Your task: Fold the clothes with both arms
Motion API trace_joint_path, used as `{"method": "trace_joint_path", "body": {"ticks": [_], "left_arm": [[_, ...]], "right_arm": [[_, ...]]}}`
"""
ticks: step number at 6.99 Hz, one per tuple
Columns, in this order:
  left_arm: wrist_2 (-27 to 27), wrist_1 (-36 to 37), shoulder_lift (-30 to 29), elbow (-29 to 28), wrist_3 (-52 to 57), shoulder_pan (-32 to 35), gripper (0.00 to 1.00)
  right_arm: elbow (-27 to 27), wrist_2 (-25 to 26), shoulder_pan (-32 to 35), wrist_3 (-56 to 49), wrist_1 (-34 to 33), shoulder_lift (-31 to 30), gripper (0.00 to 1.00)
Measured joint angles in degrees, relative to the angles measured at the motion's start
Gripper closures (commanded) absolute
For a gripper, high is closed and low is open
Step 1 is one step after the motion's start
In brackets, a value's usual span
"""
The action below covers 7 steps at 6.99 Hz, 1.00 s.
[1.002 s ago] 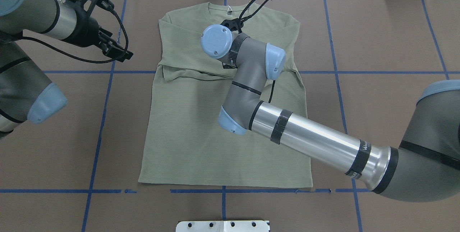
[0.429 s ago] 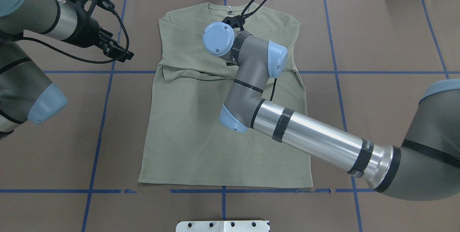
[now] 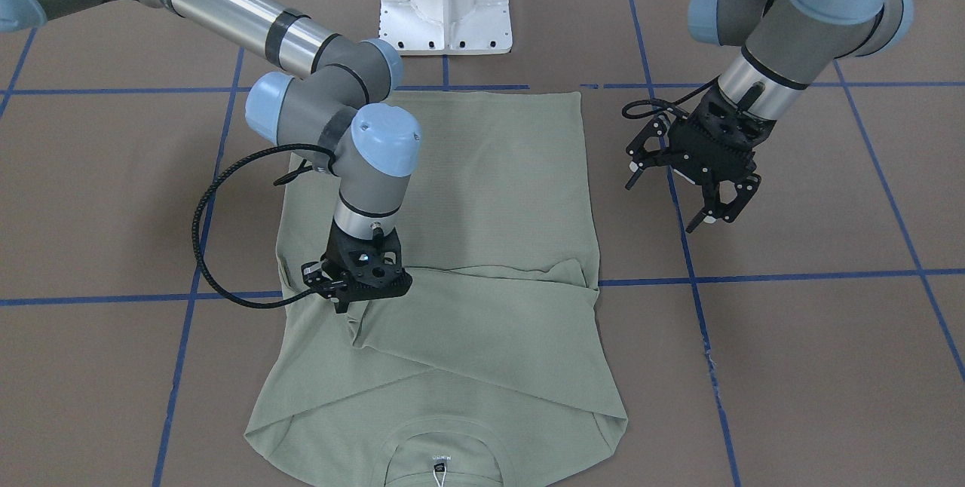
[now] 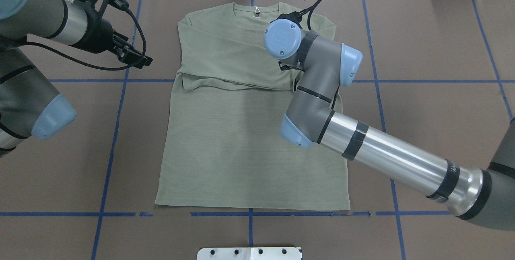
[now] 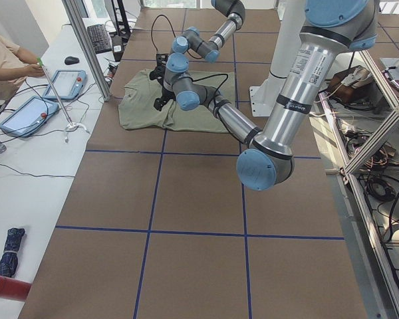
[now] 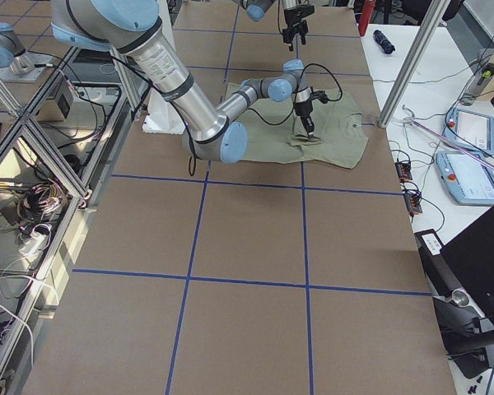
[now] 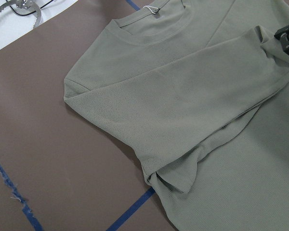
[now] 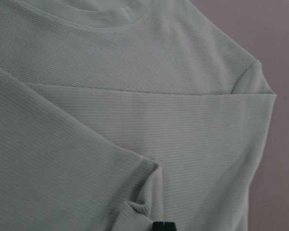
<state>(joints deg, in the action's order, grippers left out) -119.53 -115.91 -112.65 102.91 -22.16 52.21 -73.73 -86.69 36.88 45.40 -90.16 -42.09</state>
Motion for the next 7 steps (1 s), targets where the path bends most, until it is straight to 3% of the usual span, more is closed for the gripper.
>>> {"method": "trace_joint_path", "body": {"ticks": [3, 4, 5, 7], "left_arm": [[0.1, -1.6, 0.0, 0.0, -1.7, -0.1, 0.0], [0.2, -1.7, 0.0, 0.1, -1.7, -0.1, 0.0], [0.3, -1.7, 0.1, 0.1, -1.7, -0.1, 0.0], [0.5, -1.6, -0.1, 0.3, -3.7, -0.2, 0.0]], "right_arm": [[-2.2, -0.1, 1.9, -4.8, 0.5, -3.8, 1.0], [-2.2, 0.0, 2.0, -5.1, 0.6, -4.1, 0.23], [-2.2, 0.0, 2.1, -5.0, 1.0, -4.2, 0.0], [-2.3, -2.7, 2.8, -2.5, 8.3, -5.3, 0.0]]}}
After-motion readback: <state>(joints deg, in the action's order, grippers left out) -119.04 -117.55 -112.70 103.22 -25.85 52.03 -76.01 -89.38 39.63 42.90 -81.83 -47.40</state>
